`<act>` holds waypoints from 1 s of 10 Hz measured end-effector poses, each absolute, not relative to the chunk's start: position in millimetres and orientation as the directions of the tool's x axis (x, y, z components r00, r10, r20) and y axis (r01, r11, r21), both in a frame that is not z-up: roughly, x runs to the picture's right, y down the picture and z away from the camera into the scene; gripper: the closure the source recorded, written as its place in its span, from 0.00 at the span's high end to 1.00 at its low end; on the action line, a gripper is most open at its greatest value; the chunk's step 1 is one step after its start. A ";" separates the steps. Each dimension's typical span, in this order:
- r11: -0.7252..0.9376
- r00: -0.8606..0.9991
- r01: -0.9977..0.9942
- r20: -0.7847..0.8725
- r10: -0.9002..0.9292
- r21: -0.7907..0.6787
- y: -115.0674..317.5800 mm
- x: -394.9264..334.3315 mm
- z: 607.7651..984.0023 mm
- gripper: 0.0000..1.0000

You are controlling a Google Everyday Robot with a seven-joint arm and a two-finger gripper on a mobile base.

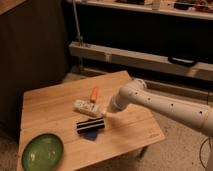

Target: Stand the bottle upright

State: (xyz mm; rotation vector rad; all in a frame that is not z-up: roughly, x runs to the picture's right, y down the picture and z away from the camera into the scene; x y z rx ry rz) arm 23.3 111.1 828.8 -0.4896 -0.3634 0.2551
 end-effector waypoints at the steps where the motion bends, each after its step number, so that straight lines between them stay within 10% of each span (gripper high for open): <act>1: 0.855 0.898 -0.143 0.297 0.324 -0.499 108.3 16.8 827.2 0.46; 10: 0.831 0.919 -0.128 0.250 0.305 -0.542 128.6 -14.2 842.7 0.58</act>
